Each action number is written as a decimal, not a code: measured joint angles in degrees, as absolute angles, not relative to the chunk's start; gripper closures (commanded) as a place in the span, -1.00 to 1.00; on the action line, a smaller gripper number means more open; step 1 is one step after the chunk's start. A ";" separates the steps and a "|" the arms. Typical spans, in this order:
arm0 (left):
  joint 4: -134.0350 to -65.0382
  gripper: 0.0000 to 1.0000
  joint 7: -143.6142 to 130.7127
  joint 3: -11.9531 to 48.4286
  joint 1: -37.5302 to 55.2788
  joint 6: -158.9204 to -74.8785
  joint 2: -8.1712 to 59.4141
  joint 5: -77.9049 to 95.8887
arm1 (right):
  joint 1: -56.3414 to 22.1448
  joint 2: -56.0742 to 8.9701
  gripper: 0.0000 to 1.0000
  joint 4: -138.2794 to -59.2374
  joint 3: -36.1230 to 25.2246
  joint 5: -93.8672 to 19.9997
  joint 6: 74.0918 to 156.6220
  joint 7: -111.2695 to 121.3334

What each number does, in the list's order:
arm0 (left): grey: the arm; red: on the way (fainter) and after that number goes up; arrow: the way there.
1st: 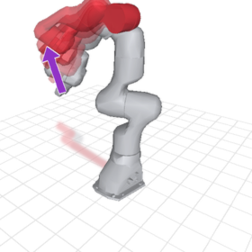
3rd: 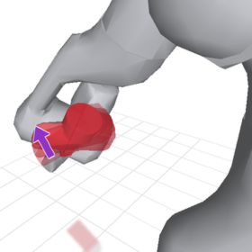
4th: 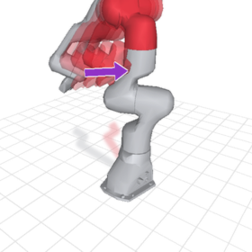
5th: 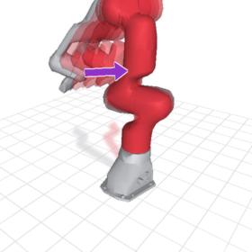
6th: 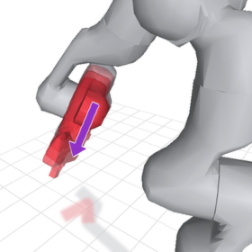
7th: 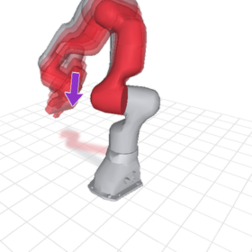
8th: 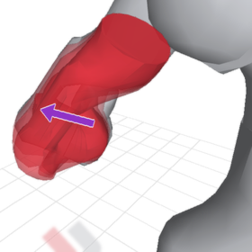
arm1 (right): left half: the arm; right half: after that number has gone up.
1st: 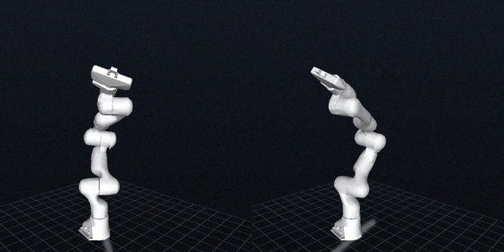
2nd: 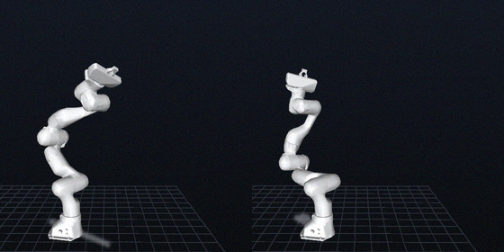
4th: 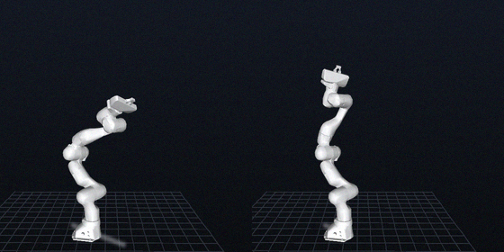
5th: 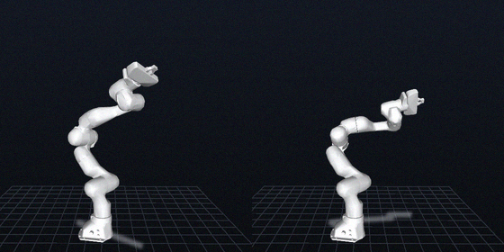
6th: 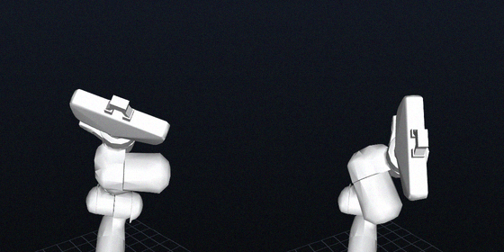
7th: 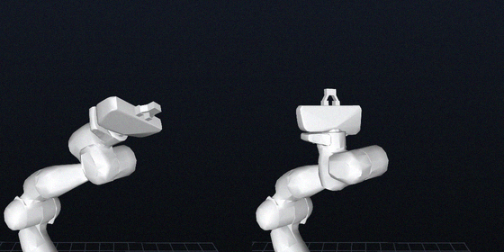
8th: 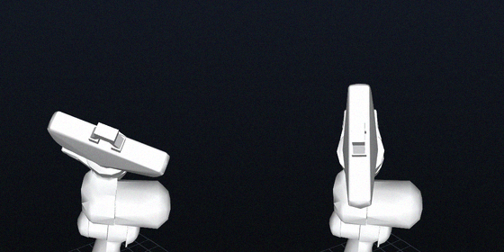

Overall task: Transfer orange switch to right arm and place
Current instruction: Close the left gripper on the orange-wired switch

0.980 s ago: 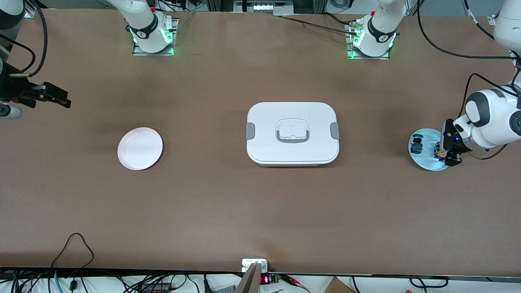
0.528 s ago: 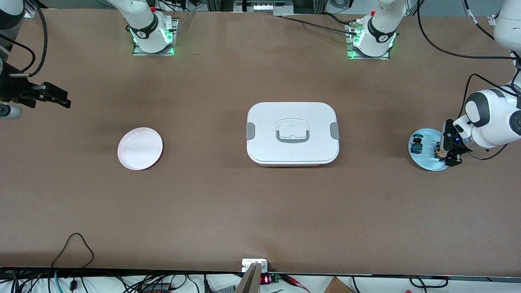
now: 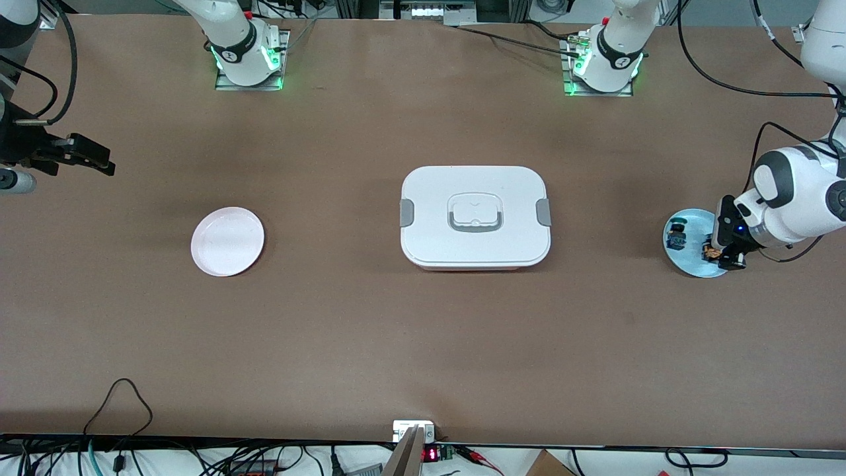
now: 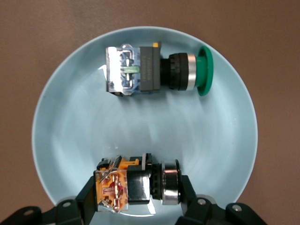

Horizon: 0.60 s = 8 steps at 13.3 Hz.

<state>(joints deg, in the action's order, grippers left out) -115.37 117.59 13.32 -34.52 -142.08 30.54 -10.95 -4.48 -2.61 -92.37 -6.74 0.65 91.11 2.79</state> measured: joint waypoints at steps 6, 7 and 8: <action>-109.12 1.00 118.49 29.16 -47.97 -128.08 30.38 -9.08 | -4.49 -2.61 -1.00 -92.37 -6.74 0.65 91.11 2.79; -106.81 1.00 118.54 31.61 -48.61 -122.97 30.32 -7.32 | -4.49 -2.61 -1.00 -92.37 -6.74 0.65 91.11 2.79; -104.35 1.00 118.56 33.85 -48.61 -117.39 30.27 -5.01 | -4.49 -2.61 -1.00 -92.37 -6.75 0.65 91.11 2.79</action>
<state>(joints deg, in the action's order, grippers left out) -104.35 118.56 33.85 -48.61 -117.39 30.27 -5.01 -4.49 -2.61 -92.37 -6.75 0.65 91.11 2.79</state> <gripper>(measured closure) 0.282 0.000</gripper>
